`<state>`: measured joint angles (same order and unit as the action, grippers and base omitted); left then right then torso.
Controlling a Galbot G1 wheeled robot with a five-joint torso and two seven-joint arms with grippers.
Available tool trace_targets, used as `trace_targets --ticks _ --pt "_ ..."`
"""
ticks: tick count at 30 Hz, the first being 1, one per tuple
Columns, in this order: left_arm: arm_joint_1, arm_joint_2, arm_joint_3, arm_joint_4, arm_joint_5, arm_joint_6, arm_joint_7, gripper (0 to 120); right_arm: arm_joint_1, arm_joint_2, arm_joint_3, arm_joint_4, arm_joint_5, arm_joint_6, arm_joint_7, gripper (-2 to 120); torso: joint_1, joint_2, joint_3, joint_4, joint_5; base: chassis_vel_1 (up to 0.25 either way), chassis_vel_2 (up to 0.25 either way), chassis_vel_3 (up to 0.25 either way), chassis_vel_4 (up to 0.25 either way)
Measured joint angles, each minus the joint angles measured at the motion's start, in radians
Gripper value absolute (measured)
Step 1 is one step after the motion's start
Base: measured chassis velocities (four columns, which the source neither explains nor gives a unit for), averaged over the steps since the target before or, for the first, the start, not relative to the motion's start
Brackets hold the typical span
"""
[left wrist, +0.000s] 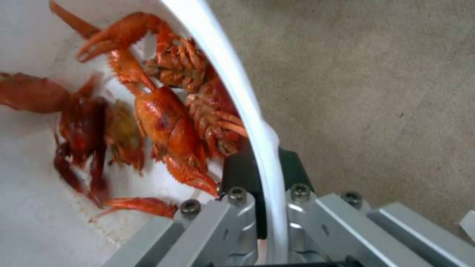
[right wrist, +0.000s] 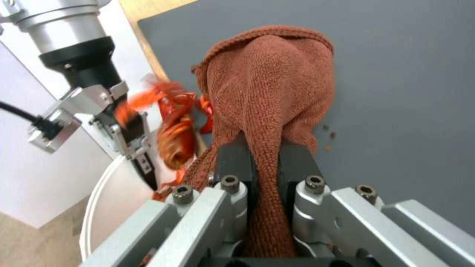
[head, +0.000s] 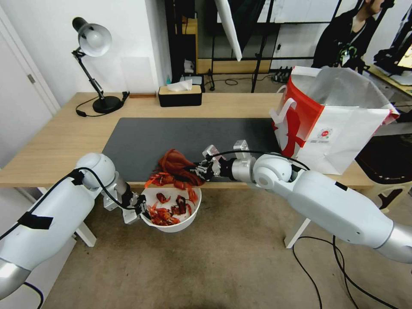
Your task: Sweep shrimp from table into container with towel, then put container into takeout bag.
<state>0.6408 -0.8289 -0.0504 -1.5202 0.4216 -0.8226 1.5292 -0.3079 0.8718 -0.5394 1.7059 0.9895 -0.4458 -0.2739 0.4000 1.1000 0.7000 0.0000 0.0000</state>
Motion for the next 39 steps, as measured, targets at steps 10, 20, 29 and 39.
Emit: trace_targets --ticks 10,20,29,39 --pt "0.009 -0.004 -0.006 0.000 0.003 0.000 0.000 0 -0.018 -0.025 -0.004 0.038 0.000 -0.002 -0.010 4 0.000 0.000 0.000 0.0000 0.0000 0.000 0.000 0.000 0.000" --pt "0.027 -0.004 -0.015 -0.010 0.006 0.000 0.000 0 -0.069 -0.049 0.042 0.092 0.005 0.008 -0.016 4 0.000 0.000 0.000 0.0001 0.0000 0.000 0.000 0.000 0.000" --pt "0.039 0.006 -0.024 -0.020 0.006 0.000 0.000 0 -0.143 -0.067 0.143 0.134 0.026 0.031 -0.010 4 0.000 0.000 0.000 -0.0001 0.0001 0.000 0.000 0.000 0.000" --pt "0.088 0.010 -0.045 -0.037 0.010 0.000 0.000 0 -0.189 0.006 0.313 0.061 0.074 0.081 0.095 4 0.000 0.000 0.000 -0.0001 -0.0001 0.000 0.000 0.000 0.000"
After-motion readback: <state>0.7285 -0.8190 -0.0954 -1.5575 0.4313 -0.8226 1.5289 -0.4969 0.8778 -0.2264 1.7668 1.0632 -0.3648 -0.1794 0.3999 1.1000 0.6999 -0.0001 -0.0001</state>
